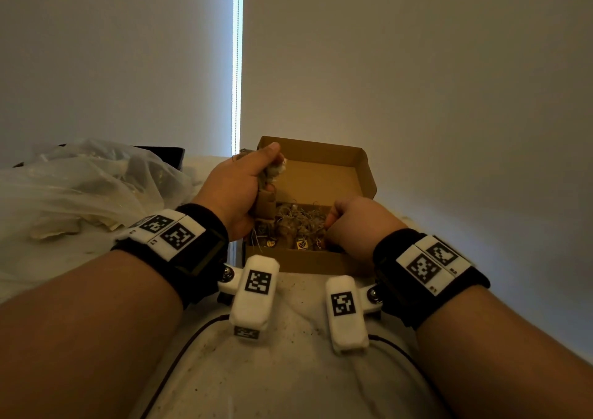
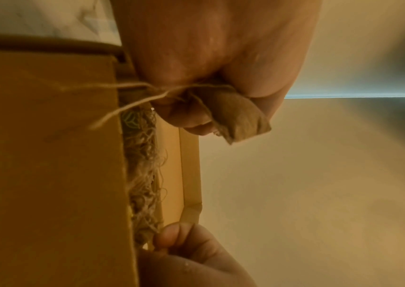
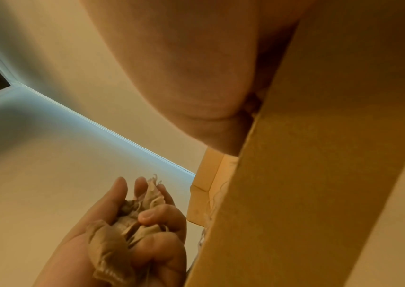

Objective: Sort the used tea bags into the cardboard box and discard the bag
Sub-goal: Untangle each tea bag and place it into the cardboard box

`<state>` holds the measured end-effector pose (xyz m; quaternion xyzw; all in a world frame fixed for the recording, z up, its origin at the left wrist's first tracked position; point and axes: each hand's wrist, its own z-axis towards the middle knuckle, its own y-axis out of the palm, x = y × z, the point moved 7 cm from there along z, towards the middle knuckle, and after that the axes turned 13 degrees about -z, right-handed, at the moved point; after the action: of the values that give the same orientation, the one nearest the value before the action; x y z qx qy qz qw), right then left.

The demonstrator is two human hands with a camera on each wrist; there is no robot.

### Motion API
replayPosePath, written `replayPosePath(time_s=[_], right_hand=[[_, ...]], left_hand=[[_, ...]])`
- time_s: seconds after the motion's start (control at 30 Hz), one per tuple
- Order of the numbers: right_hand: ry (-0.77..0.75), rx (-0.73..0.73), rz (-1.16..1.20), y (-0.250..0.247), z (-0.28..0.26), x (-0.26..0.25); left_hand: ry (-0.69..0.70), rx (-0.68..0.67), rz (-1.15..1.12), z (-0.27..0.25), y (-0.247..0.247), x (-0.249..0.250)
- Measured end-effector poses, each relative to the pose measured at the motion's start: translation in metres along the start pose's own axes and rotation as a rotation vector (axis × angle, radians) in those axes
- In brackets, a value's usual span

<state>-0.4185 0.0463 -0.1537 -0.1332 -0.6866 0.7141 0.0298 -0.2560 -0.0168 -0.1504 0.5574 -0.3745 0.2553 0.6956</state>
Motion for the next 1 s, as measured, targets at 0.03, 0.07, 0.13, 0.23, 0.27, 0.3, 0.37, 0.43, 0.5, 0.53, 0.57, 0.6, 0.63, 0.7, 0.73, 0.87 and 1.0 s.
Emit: replayPosePath(time_s=[0.03, 0.07, 0.13, 0.23, 0.27, 0.3, 0.37, 0.43, 0.5, 0.53, 0.57, 0.6, 0.63, 0.7, 0.73, 0.87, 1.0], right_hand=[[-0.002, 0.002, 0.027, 0.0, -0.001, 0.001], [-0.007, 0.015, 0.073, -0.001, -0.002, 0.001], [-0.02, 0.08, 0.223, -0.006, -0.006, 0.003], [-0.096, 0.229, 0.433, -0.02, -0.017, 0.002], [-0.139, 0.279, 0.511, -0.025, -0.022, -0.001], [-0.186, 0.318, 0.589, -0.029, -0.027, -0.004], [-0.279, 0.349, 0.716, -0.035, -0.038, -0.012], [-0.346, 0.32, 0.782, -0.034, -0.044, -0.022], [-0.362, 0.264, 0.798, -0.028, -0.044, -0.029], [-0.363, 0.239, 0.796, -0.025, -0.043, -0.032], [-0.36, 0.22, 0.792, -0.022, -0.042, -0.034], [-0.355, 0.207, 0.788, -0.02, -0.041, -0.035], [-0.351, 0.203, 0.785, -0.019, -0.041, -0.035], [-0.346, 0.215, 0.8, -0.019, -0.04, -0.034], [-0.336, 0.218, 0.822, -0.019, -0.04, -0.032], [-0.245, 0.144, 1.005, -0.013, -0.034, -0.024], [-0.176, 0.066, 1.195, -0.009, -0.028, -0.015]], left_hand=[[0.001, -0.005, -0.011, 0.0, 0.002, 0.0], [-0.002, -0.008, -0.025, -0.001, 0.004, 0.0], [-0.022, -0.007, -0.056, -0.002, 0.007, 0.0], [-0.059, 0.002, -0.086, -0.006, 0.014, -0.002], [-0.062, 0.011, -0.093, -0.007, 0.016, -0.001], [-0.063, 0.02, -0.098, -0.007, 0.017, -0.002], [-0.079, 0.034, -0.091, -0.007, 0.018, -0.005], [-0.122, 0.027, -0.065, -0.005, 0.018, -0.011], [-0.145, 0.001, -0.038, -0.006, 0.02, -0.016], [-0.143, -0.011, -0.025, -0.006, 0.022, -0.017], [-0.14, -0.022, -0.015, -0.006, 0.024, -0.017], [-0.138, -0.034, -0.01, -0.008, 0.027, -0.018], [-0.135, -0.041, -0.007, -0.009, 0.029, -0.019], [-0.133, -0.037, -0.006, -0.009, 0.031, -0.02], [-0.13, -0.019, -0.011, -0.008, 0.029, -0.02], [-0.059, 0.112, -0.029, -0.002, 0.015, -0.015], [-0.029, 0.165, -0.012, 0.001, 0.005, -0.009]])
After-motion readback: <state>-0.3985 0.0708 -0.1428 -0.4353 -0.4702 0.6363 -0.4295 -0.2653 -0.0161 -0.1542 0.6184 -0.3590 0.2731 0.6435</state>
